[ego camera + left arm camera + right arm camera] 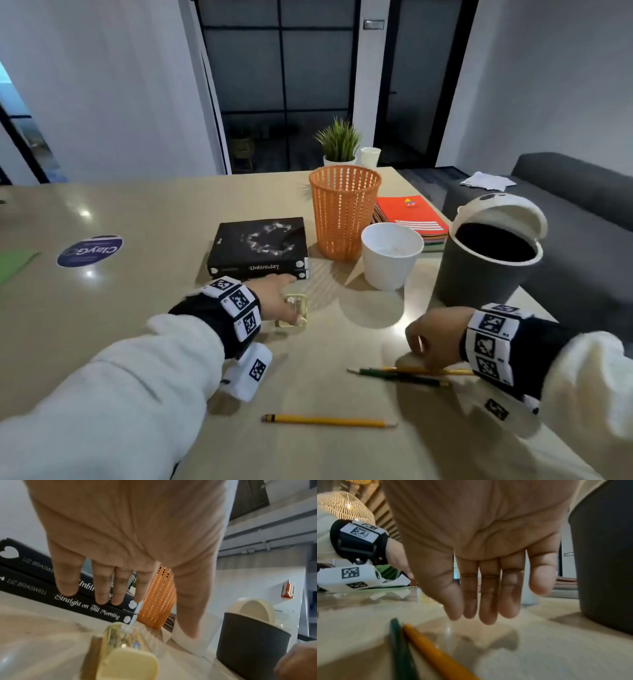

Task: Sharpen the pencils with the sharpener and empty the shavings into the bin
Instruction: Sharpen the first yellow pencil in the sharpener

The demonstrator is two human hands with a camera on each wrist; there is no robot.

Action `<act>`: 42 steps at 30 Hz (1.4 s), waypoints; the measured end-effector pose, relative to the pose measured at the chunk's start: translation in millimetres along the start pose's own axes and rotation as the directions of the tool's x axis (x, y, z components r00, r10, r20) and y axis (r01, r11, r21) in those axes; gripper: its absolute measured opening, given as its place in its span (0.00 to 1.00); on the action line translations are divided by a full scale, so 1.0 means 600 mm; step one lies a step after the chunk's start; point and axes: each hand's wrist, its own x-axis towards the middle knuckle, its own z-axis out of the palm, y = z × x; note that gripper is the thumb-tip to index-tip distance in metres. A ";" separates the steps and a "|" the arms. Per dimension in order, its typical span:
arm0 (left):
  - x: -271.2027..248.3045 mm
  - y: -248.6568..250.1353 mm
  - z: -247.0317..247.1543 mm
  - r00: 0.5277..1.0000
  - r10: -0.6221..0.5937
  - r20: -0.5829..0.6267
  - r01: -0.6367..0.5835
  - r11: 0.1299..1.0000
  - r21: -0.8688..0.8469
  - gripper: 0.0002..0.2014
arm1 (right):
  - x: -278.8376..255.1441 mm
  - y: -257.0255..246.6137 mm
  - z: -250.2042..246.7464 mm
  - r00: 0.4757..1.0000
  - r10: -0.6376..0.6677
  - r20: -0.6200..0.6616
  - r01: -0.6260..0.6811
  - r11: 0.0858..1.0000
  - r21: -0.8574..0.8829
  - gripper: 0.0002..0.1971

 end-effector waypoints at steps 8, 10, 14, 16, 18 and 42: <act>0.020 0.006 0.019 0.999 -0.030 -0.034 0.033 0.994 0.104 0.41 | 0.005 -0.002 0.015 1.000 -0.012 0.017 0.012 1.000 0.000 0.09; 0.017 0.007 0.023 0.998 -0.030 -0.061 0.035 0.996 0.083 0.38 | 0.001 -0.003 0.012 0.999 -0.013 0.030 0.013 1.000 0.014 0.09; 0.009 0.006 0.024 0.997 -0.016 -0.079 0.014 1.000 -0.014 0.29 | -0.002 -0.003 0.006 1.000 0.018 0.022 -0.018 1.000 0.023 0.12; 0.003 0.001 0.021 0.994 0.000 -0.111 -0.009 0.997 -0.079 0.28 | -0.003 0.000 0.003 1.000 0.028 -0.011 -0.028 0.999 0.033 0.11; -0.007 -0.003 0.019 0.990 0.014 -0.143 -0.039 0.984 -0.174 0.27 | -0.006 0.003 -0.005 0.997 0.044 -0.064 -0.040 0.997 0.071 0.07; -0.117 -0.043 0.019 0.921 0.213 -0.325 -0.370 0.222 -0.902 0.29 | 0.004 -0.069 -0.047 0.687 0.088 -0.721 0.443 0.735 0.512 0.09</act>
